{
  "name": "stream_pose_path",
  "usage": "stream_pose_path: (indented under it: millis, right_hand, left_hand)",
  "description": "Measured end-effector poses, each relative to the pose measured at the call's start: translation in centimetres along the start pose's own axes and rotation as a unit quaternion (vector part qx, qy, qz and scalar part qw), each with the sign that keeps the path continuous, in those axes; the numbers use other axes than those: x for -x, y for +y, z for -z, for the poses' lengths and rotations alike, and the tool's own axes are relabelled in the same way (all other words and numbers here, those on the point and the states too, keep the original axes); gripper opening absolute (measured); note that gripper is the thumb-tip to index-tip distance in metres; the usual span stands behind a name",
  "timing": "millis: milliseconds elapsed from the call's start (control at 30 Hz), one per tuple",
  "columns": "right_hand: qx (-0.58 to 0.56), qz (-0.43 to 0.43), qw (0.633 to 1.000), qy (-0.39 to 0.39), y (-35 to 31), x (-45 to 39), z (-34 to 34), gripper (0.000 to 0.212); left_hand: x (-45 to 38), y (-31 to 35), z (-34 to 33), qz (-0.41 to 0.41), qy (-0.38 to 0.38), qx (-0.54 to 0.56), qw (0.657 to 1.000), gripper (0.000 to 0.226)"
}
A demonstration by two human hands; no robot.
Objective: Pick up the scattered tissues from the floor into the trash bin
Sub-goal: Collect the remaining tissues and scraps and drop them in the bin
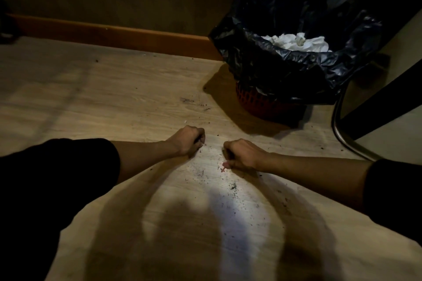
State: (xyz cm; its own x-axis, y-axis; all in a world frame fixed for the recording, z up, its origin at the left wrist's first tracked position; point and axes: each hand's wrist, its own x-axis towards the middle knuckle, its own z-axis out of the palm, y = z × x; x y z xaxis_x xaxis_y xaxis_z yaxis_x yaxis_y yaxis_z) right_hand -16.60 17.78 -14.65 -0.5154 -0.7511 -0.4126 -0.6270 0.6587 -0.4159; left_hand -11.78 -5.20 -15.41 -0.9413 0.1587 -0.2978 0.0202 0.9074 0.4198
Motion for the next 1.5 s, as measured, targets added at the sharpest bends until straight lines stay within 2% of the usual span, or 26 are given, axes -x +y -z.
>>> stream_pose_path:
  millis: [167,300,467,633,733,800,933,1167,1300,1500]
  right_hand:
    - [-0.071,-0.038,0.997,-0.01,0.5,1.1,0.2,0.015]
    - [-0.055,-0.06,0.997,0.002,1.6,1.9,2.4,0.011]
    - [-0.028,-0.061,0.997,0.041,0.4,3.4,6.7,0.008]
    - [-0.023,-0.009,0.998,0.064,-2.2,6.3,10.9,0.008]
    - [0.033,0.034,0.995,0.088,-3.5,8.6,13.7,0.012]
    - [0.088,0.057,0.987,0.12,-4.0,9.9,15.8,0.015]
    - [0.088,0.07,0.97,0.217,-4.2,12.1,19.8,0.016]
    - [-0.013,-0.008,0.913,0.409,-3.2,13.6,24.2,0.014]
    - [-0.092,-0.058,0.888,0.447,-2.3,13.5,25.9,0.009]
    - [-0.2,-0.117,0.863,0.449,-0.8,13.9,26.9,0.004]
  left_hand:
    - [0.3,-0.1,0.5,0.018,-0.026,-0.015,0.999,0.009]
    - [0.8,0.3,1.6,0.033,-0.008,-0.036,0.999,0.023]
    - [1.6,1.3,4.4,0.04,0.007,-0.033,0.999,0.021]
    - [2.6,3.5,7.5,0.047,0.056,0.063,0.995,0.011]
    - [3.3,5.8,9.4,0.041,0.094,0.145,0.984,0.009]
    - [3.7,7.7,10.9,0.026,0.144,0.169,0.975,0.01]
    - [4.0,11.6,14.6,-0.016,0.234,0.229,0.945,0.019]
    - [2.6,16.2,19.6,-0.08,0.37,0.201,0.904,0.017]
    - [1.2,18.6,20.7,-0.079,0.393,0.193,0.896,0.017]
    - [-0.7,20.1,20.7,-0.021,0.382,0.21,0.9,0.018]
